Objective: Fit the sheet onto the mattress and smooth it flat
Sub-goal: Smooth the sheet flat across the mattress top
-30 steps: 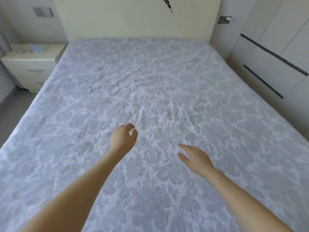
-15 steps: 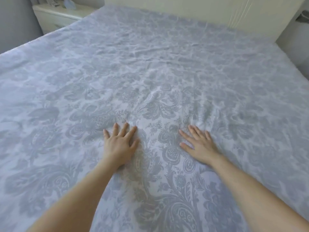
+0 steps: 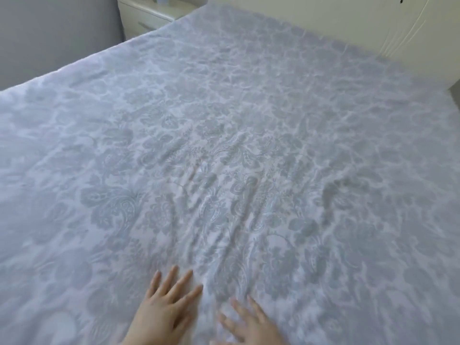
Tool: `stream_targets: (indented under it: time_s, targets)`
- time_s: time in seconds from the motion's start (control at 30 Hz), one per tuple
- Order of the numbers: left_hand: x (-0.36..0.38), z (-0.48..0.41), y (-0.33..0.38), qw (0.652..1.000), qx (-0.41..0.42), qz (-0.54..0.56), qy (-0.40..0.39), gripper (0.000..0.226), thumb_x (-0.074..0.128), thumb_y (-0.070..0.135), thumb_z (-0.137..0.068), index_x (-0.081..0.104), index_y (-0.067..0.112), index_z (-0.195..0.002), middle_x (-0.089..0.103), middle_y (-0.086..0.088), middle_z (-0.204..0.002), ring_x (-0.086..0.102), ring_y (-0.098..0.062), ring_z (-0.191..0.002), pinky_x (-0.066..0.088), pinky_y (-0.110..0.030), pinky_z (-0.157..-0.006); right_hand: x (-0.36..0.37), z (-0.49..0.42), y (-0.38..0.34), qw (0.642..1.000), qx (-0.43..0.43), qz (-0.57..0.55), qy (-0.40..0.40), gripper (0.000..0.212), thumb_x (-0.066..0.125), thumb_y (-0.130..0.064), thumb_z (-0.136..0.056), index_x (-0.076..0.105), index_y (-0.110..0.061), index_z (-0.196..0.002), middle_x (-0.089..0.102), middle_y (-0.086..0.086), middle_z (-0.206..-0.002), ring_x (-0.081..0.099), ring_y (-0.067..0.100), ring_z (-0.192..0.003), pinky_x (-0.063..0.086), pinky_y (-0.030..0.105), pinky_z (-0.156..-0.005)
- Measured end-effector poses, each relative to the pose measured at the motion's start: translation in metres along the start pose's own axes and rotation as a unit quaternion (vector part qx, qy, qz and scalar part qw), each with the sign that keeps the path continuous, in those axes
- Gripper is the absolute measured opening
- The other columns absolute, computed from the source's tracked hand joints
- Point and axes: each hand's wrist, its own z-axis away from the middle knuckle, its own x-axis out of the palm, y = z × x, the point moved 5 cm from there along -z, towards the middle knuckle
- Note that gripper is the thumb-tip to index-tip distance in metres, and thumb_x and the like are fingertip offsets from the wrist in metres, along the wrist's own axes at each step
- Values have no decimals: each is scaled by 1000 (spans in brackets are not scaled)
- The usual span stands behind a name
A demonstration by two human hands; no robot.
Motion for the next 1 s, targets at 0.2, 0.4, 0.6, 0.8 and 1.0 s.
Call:
stream_targets:
  time_s: [0.2, 0.4, 0.6, 0.8, 1.0]
  targets:
    - [-72, -27, -96, 970, -203, -90, 97, 53, 19, 48, -97, 48, 28, -137, 44, -5, -146, 35, -30, -138, 9, -53, -110, -75, -77, 113, 934, 247, -238, 94, 69, 16, -76, -85, 9, -46, -146, 10, -8, -157, 6, 13, -146, 2, 43, -118]
    - [-13, 77, -120, 953, -291, -41, 71, 65, 2, 53, -89, 21, 32, -148, 15, 0, -158, 4, -21, -147, -11, -51, -115, -22, -130, -65, 977, 145, -153, 17, 59, 12, -66, -90, 18, -48, -145, 2, -2, -160, -8, 23, -147, -12, 51, -115]
    - [-1, 181, -92, 941, -338, -8, -15, 65, 4, 51, -90, 28, 31, -147, 18, 0, -158, 8, -20, -147, 1, -61, -112, -26, -10, -189, 955, -112, -275, -3, 47, 25, -52, -98, 49, -34, -134, 29, -3, -153, 19, 19, -145, 6, 52, -115]
    - [-73, 84, -77, 946, -308, -37, 91, 49, 28, 37, -96, 49, 18, -137, 39, -19, -147, 30, -43, -136, 21, -59, -110, -75, -92, -84, 949, 174, -257, 52, 51, 31, -40, -100, 18, -34, -149, 6, -3, -159, 5, 16, -147, -3, 46, -118]
    - [20, -12, 65, 990, -136, -44, -19, 62, 3, 55, -90, 8, 36, -149, 3, -2, -160, -9, -36, -145, -5, -62, -113, 23, 46, 29, 895, 436, -96, 19, 61, 17, -57, -92, 30, -34, -147, 25, 3, -156, 19, 24, -145, 10, 60, -112]
